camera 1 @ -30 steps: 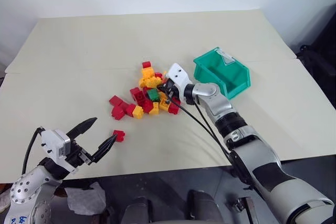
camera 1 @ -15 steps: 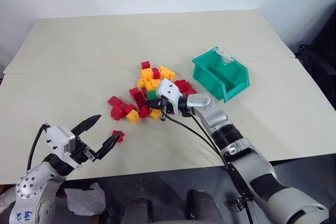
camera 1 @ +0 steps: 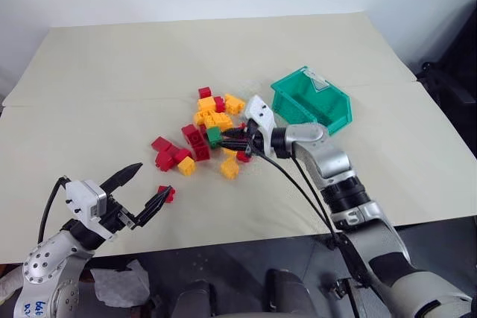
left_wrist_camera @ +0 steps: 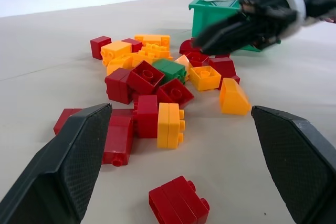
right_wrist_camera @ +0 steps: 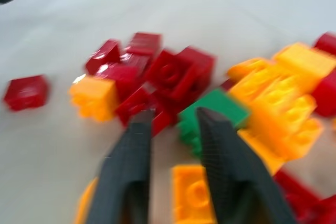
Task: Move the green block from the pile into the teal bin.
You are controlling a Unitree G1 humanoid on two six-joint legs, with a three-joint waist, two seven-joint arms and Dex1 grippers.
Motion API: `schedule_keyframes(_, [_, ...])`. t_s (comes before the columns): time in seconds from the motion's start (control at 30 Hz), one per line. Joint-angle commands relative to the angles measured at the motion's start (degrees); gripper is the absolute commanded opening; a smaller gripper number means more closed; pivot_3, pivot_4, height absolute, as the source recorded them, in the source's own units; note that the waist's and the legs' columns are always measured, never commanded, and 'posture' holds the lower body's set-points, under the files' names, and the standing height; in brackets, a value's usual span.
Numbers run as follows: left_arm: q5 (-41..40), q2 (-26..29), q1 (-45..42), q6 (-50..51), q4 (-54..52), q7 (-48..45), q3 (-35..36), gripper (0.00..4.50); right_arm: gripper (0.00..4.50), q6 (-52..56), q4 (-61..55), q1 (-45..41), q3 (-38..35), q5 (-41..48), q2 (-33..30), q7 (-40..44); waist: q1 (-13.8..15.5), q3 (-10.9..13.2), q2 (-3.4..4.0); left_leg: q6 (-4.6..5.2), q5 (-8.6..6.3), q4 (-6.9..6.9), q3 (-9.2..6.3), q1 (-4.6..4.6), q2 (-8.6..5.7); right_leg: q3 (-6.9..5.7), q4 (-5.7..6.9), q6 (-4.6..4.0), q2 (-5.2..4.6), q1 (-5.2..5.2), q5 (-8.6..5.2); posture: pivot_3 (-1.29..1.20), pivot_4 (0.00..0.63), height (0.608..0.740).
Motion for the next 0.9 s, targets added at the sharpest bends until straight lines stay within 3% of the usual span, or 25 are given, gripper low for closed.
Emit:
schedule_keyframes(0.03, [0.1,-0.2,-0.4,-1.1,-0.2,0.1,-0.1,4.5,2.77,-2.2,5.2,-2.2,0.3,-1.7,1.4,-2.3,0.0,0.0,0.0,0.0,0.0,0.0,0.0,-0.01,0.0,0.0,-0.01,0.0,0.0,0.0,0.0,0.0,0.15,0.74])
schedule_keyframes(0.1, [0.2,-0.2,-0.6,-1.1,0.0,0.1,-0.2,4.5,3.45,-3.1,7.6,-3.0,1.5,-3.0,2.0,-2.5,0.0,0.0,0.0,0.0,0.0,0.0,0.0,-0.01,0.0,-0.01,-0.01,0.0,0.0,0.0,0.0,0.0,0.15,0.74])
schedule_keyframes(0.63, [0.2,-0.7,-0.7,-1.4,0.1,0.1,-0.4,4.5,3.45,-8.2,21.9,-9.6,3.0,-7.6,7.6,-4.4,-0.2,0.0,0.01,-0.01,0.0,0.0,0.01,-0.01,0.01,0.0,0.0,0.0,0.0,-0.01,0.0,0.0,0.15,0.74])
schedule_keyframes(0.9, [0.2,-0.3,-1.5,-1.2,0.4,-0.1,-0.6,4.5,3.45,-9.9,28.8,-14.0,4.8,-9.8,8.7,0.8,-0.3,0.0,0.01,-0.01,0.0,-0.01,-0.01,-0.01,0.01,-0.01,0.01,0.0,0.0,-0.01,0.0,0.0,0.15,0.74])
